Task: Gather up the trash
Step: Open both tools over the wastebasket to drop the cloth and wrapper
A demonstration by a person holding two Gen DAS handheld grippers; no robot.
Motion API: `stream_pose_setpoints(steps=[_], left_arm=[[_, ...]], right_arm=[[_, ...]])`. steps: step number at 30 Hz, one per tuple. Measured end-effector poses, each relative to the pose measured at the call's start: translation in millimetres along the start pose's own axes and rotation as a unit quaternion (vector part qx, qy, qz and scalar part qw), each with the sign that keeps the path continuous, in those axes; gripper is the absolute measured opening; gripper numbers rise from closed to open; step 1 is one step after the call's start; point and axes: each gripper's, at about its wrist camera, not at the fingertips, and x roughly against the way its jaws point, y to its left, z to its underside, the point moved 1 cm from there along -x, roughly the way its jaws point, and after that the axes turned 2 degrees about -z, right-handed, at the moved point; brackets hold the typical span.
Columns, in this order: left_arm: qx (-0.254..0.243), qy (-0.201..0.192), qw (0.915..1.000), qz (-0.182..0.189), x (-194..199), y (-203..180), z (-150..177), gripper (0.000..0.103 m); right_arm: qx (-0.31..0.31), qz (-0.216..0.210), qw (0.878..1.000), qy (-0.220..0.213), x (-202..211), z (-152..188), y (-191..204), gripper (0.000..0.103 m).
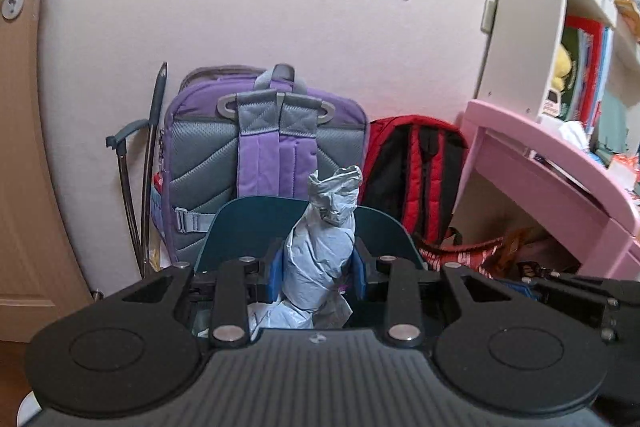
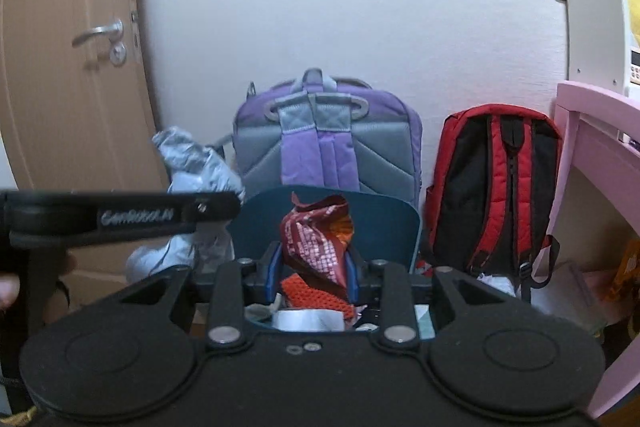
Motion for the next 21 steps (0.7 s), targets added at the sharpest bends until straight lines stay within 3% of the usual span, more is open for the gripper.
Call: stream_pose_setpoints(steps=[10,21], left_arm=[[-0.003,0.063,0.9979,-0.015,-70,8,20,0.033],[0.001,0.103,0.9945,-0.021,-105,13,41,0.033]], right_arm=[[0.016,-0.007,0.999,0.049,-51,10,-8,0.030],[0.016,-0.016,0.996,0.090,-83,22,-17,0.033]])
